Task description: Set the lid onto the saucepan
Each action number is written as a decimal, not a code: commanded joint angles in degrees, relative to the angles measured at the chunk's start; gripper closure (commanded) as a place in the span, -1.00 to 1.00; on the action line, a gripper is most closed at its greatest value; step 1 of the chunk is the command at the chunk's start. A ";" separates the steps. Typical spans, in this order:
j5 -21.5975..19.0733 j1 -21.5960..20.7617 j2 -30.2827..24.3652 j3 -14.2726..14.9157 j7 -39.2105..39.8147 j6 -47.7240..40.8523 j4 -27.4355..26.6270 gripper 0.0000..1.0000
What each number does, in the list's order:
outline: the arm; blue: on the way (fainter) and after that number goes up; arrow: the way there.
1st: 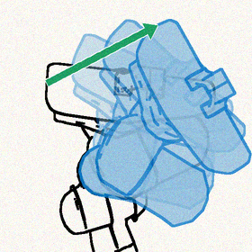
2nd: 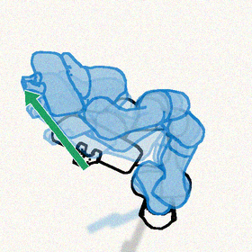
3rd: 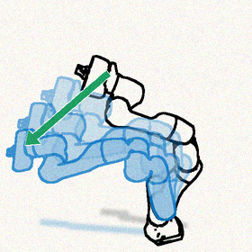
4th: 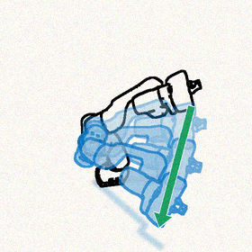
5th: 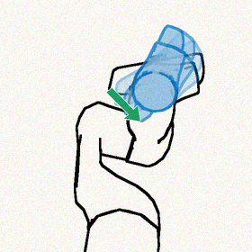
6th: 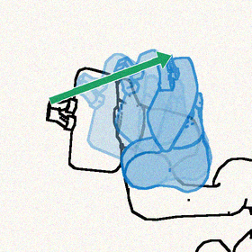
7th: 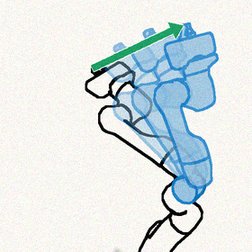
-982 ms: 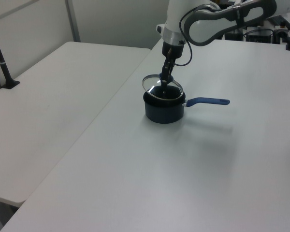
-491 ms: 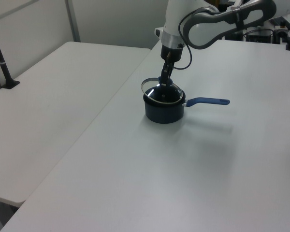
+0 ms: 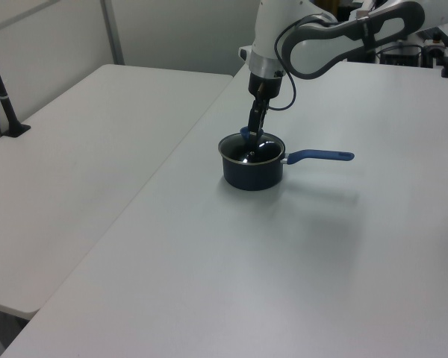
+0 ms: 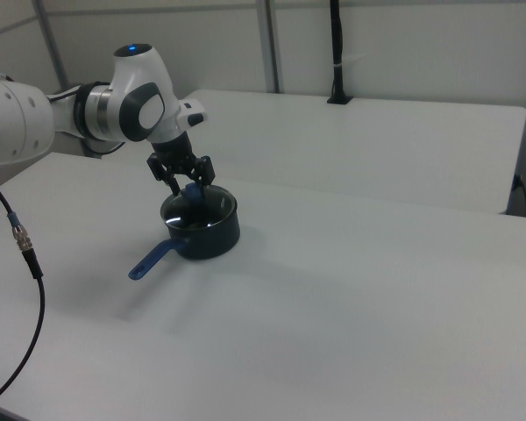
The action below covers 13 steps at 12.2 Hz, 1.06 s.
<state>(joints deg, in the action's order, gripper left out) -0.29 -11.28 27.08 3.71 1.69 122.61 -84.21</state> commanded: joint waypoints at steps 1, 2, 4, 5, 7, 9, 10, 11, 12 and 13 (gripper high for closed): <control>0.72 -0.15 -1.67 0.95 -0.72 -3.23 -0.26 -1.00; 1.16 0.12 -3.76 1.04 -0.81 -6.82 -0.26 -1.00; 1.25 0.99 -9.03 1.13 -2.38 -16.12 -0.78 -1.00; 1.86 1.61 -11.49 1.13 -4.83 -20.35 -1.22 -1.00; 3.27 2.49 -17.38 0.95 -7.22 -24.95 -4.02 -1.00; 3.36 4.33 -21.26 0.43 -7.23 -28.46 -5.09 -1.00; 3.36 5.38 -22.58 0.25 -7.23 -30.22 -5.09 -1.00; 3.28 6.00 -23.72 0.25 -6.88 -31.28 -5.18 -1.00; 3.28 6.10 -23.82 0.25 -6.70 -31.47 -5.18 -1.00; 3.36 6.01 -23.91 0.33 -6.70 -31.55 -5.09 -1.00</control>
